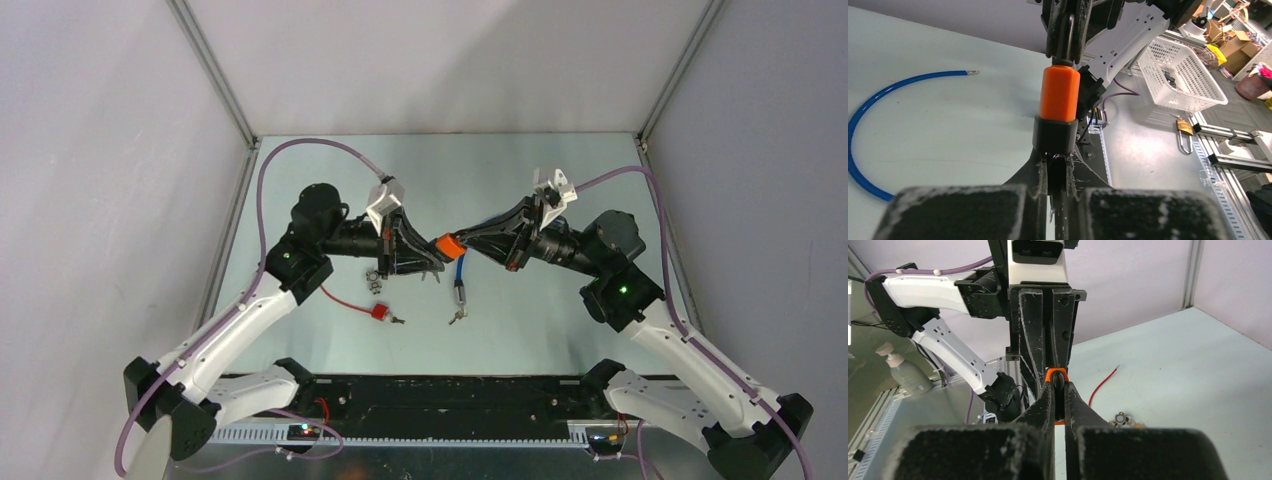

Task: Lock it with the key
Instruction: Lock the lock.

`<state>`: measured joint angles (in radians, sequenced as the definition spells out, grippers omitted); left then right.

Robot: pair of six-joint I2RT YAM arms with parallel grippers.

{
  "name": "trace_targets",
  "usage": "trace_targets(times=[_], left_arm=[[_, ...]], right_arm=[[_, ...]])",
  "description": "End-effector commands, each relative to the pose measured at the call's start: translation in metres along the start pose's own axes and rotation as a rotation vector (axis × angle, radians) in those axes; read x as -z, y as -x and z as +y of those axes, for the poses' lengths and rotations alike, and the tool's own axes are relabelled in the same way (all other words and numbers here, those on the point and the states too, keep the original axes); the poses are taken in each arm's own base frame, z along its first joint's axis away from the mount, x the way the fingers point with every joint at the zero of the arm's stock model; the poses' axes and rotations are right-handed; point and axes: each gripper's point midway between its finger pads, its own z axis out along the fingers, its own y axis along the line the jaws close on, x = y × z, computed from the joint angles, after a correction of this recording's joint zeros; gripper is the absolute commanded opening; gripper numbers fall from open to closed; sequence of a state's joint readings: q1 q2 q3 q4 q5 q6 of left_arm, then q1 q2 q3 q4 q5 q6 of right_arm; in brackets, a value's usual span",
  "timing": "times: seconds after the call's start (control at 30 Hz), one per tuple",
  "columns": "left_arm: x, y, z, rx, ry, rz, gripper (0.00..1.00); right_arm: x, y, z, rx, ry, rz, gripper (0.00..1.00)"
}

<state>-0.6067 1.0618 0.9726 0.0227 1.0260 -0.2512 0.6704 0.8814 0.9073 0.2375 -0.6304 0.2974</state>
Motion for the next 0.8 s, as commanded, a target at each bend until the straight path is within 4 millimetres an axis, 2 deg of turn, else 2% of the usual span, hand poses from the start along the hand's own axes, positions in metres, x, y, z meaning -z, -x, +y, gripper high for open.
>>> trace_targets(times=[0.0,0.17,0.27,0.4,0.57,0.77], left_arm=[[0.004,0.01,0.01,-0.059,0.088,-0.005,0.0],[0.006,0.003,0.018,-0.043,0.136,0.024,0.0],[0.008,0.002,0.021,-0.042,0.153,0.024,0.0],[0.014,0.005,0.028,-0.041,0.191,0.013,0.0],[0.018,0.007,0.037,-0.023,0.225,0.005,0.0],[0.017,0.007,0.037,-0.002,0.208,0.01,0.0]], right_arm=[[0.001,0.048,0.013,0.094,0.002,-0.136,0.0],[0.014,0.07,0.0,0.104,-0.099,-0.223,0.0],[0.03,0.087,-0.014,0.069,-0.164,-0.275,0.0],[0.047,0.101,-0.021,0.041,-0.208,-0.325,0.0],[0.053,0.102,-0.022,0.018,-0.216,-0.342,0.0],[0.043,0.089,-0.021,-0.024,-0.141,-0.293,0.0]])
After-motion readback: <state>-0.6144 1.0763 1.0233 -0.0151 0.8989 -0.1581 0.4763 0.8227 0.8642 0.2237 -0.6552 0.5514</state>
